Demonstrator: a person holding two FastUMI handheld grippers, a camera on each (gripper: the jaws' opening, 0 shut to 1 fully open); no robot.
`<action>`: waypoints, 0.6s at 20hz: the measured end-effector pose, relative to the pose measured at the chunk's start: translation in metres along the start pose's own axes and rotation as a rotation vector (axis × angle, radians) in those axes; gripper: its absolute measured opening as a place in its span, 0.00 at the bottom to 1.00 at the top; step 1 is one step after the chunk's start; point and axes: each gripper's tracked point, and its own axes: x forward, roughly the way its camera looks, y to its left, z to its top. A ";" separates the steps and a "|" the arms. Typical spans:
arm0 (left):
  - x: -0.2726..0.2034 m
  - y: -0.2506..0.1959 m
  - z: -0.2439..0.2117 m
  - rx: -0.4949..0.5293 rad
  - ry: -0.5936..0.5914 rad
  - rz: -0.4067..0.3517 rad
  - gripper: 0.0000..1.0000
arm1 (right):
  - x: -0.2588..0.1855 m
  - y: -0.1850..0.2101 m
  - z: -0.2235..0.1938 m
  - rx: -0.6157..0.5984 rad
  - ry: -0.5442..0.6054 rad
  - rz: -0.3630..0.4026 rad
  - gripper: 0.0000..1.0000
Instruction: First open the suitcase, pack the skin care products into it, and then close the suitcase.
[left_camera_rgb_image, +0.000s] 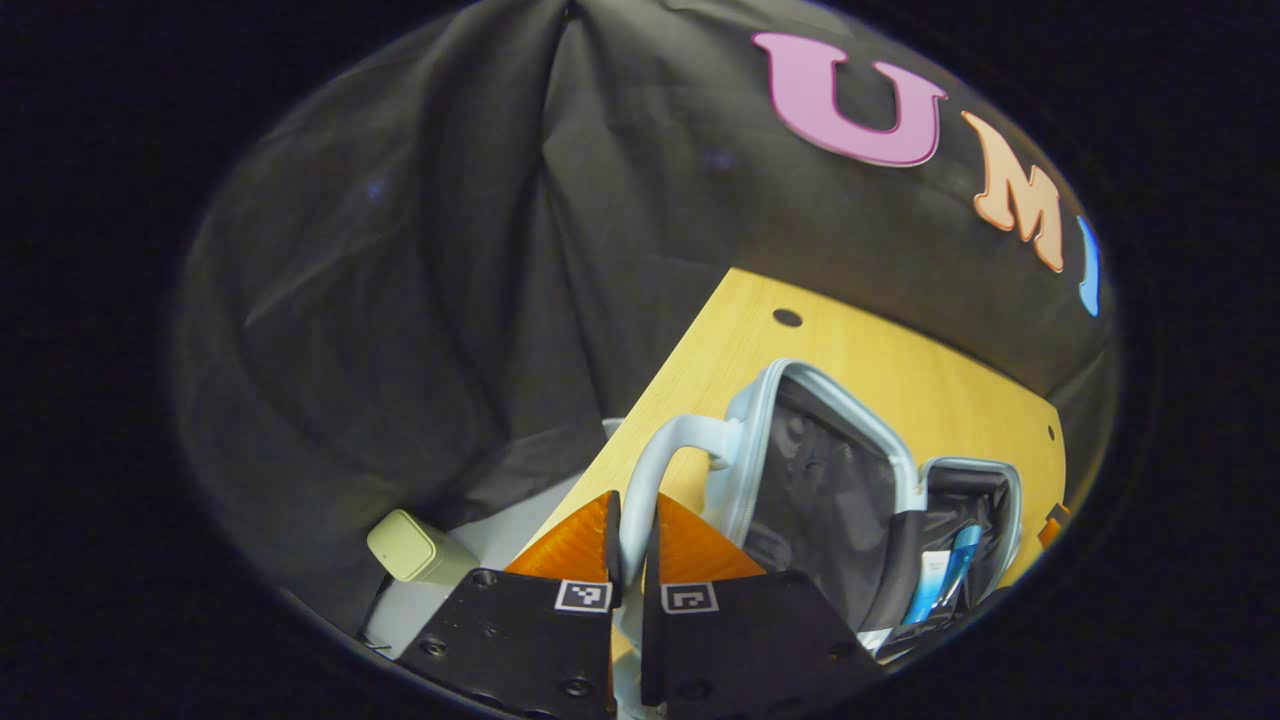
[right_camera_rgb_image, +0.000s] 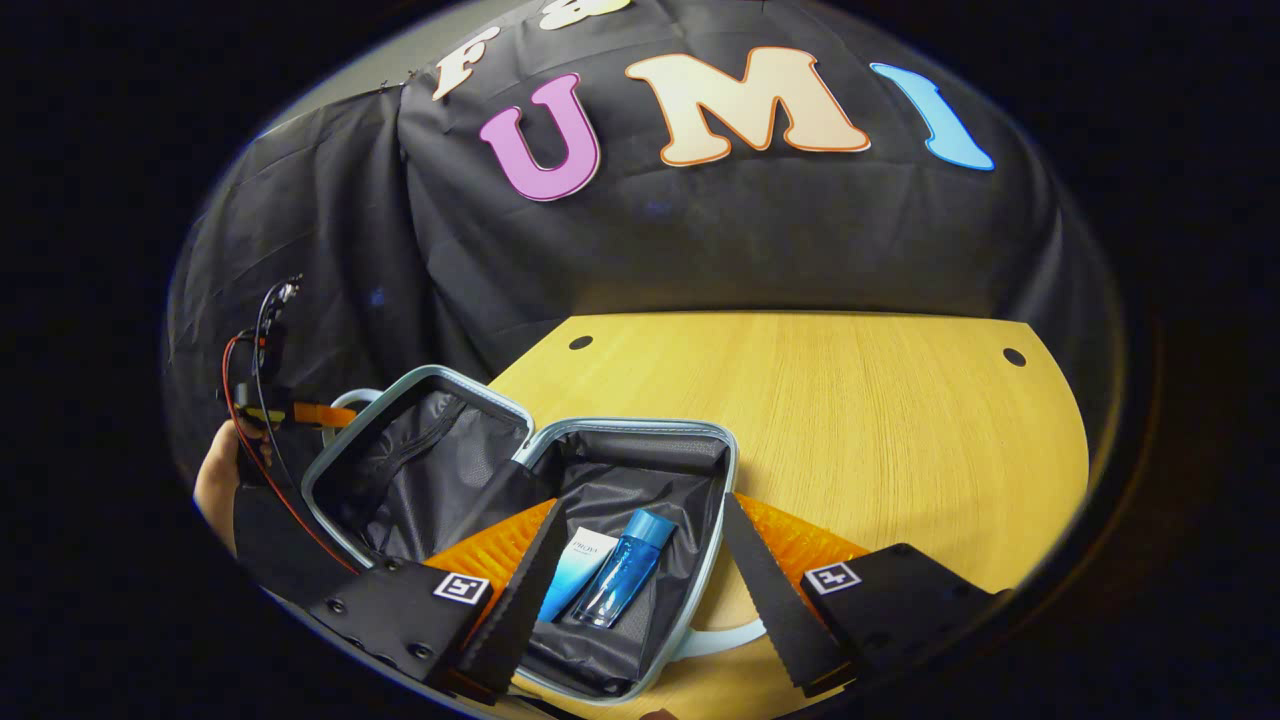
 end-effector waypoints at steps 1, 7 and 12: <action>-0.008 -0.009 0.006 0.031 -0.019 0.009 0.04 | -0.005 -0.003 0.002 -0.013 -0.008 0.005 0.98; -0.063 -0.071 0.036 0.105 -0.118 -0.045 0.02 | -0.027 -0.016 0.007 -0.013 -0.036 0.047 0.98; -0.108 -0.136 0.057 0.095 -0.205 -0.202 0.02 | -0.042 -0.030 0.011 -0.011 -0.067 0.057 0.98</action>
